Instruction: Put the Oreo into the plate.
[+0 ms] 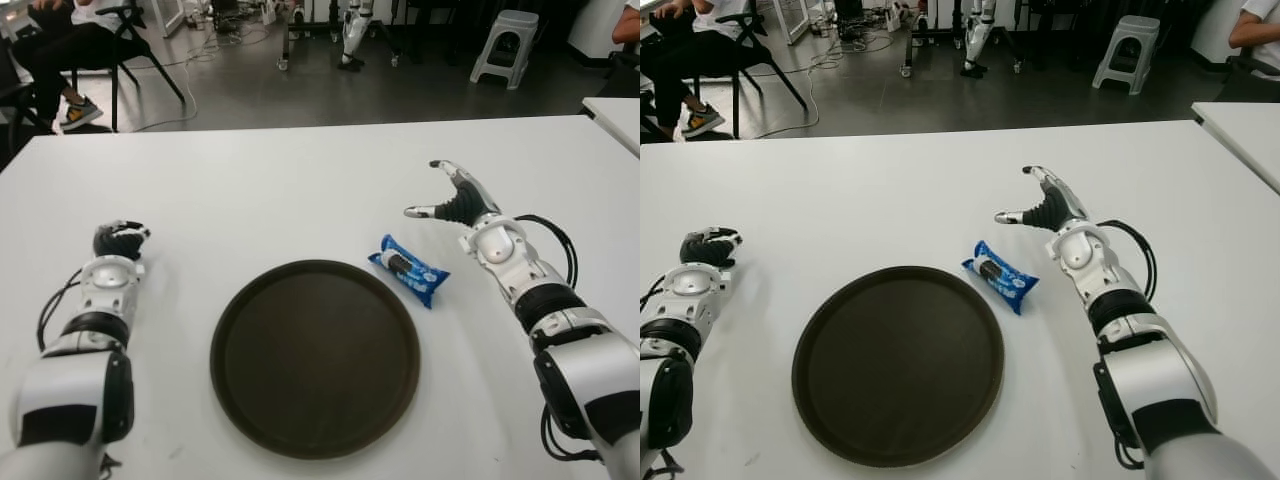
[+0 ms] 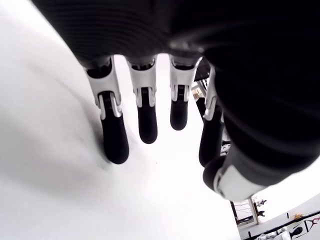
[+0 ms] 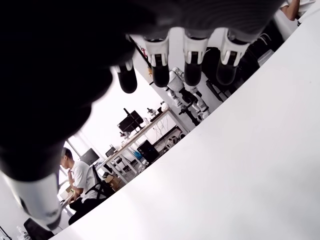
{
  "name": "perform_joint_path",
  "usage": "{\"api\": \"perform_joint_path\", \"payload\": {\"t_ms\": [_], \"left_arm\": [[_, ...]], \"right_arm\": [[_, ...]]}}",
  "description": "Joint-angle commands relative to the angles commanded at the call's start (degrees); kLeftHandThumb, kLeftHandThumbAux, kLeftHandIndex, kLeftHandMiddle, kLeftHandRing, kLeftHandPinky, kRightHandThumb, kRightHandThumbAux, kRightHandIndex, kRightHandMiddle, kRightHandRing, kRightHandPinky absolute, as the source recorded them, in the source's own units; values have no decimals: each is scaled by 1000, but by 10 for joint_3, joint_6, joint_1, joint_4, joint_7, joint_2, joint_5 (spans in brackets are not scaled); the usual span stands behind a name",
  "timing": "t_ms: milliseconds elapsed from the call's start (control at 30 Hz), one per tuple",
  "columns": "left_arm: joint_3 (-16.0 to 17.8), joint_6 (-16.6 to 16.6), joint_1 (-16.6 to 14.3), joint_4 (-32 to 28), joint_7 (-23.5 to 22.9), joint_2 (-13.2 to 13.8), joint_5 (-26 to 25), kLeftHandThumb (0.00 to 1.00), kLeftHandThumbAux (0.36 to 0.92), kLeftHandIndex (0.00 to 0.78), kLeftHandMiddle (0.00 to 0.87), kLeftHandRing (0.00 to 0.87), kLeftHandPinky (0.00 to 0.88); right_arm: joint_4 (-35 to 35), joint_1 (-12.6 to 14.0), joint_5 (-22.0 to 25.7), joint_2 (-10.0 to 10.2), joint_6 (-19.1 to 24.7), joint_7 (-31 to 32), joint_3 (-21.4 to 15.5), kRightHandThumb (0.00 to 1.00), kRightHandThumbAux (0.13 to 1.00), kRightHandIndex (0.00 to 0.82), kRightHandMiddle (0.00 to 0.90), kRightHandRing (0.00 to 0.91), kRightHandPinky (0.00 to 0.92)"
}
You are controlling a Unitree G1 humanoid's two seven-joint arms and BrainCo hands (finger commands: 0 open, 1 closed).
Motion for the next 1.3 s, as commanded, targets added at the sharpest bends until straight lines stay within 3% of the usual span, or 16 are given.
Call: {"api": "perform_joint_path", "payload": {"t_ms": [300,567,767,1300], "left_arm": [[1,2,-1,1,1,-1,0,683,721,399,160,174,173],[5,4,-2,1,4,-3,-3,684,721,399,161,170,189],[5,6,-3,1,6,-6,-2,684,721,399,163,172,185],[-6,11,-8,2,14,-13,7,676,723,398,151,164,154]], "right_arm": [[-31,-5,-4,-10,13,19,8,0,677,28,46,49,34],[-193,44,-24,-25,90,50,14,0,691,33,34,54,43],[-208,48,-40,-32,113,71,26,0,720,50,47,67,40],[-363,90,-98,-44,257,182,73,0,745,74,80,71,16]]}}
